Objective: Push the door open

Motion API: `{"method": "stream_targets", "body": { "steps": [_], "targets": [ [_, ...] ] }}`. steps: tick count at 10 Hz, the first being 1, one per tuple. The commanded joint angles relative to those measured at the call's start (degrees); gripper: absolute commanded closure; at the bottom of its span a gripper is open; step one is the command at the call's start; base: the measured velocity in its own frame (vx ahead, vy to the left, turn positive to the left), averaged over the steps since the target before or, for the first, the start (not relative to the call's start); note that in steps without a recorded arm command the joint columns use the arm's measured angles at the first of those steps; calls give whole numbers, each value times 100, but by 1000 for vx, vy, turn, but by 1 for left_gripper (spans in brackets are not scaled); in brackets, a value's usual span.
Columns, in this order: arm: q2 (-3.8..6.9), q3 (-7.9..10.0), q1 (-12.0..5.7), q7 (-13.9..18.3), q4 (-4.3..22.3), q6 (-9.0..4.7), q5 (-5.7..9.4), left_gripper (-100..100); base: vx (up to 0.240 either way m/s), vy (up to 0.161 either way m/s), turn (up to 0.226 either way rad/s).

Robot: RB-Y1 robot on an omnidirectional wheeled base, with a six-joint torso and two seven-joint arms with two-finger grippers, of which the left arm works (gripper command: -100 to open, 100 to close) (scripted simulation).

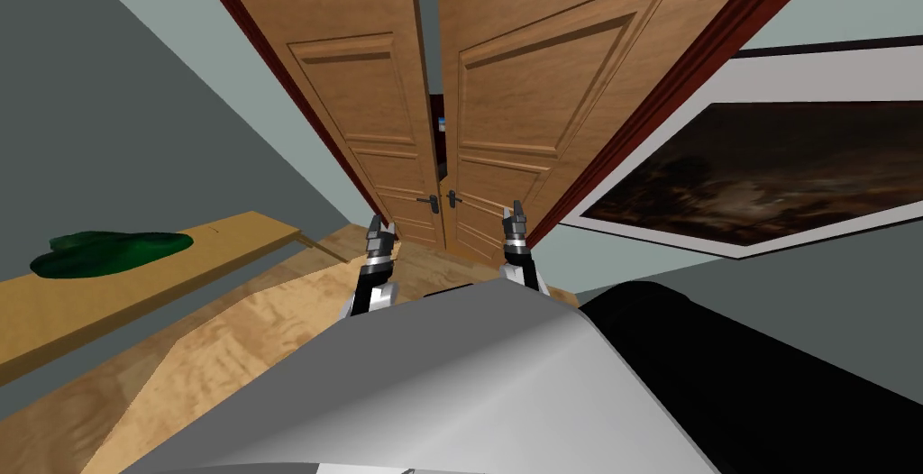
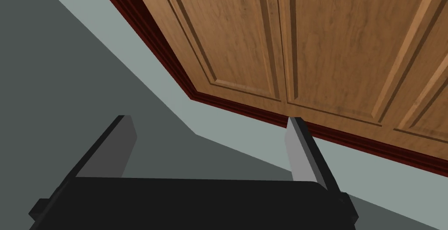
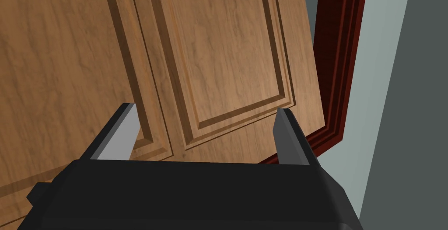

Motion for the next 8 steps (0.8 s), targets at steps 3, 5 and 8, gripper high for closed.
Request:
{"method": "stream_targets", "body": {
  "steps": [3,5,8],
  "targets": [
    [69,-175,-238,73,499,187,6,-100,84,103,-95],
    [105,-268,-381,117,781,296,13,-100,90,88,-102],
    [155,-409,-596,183,1203,461,22,-100,91,100,-100]
  ]
}}
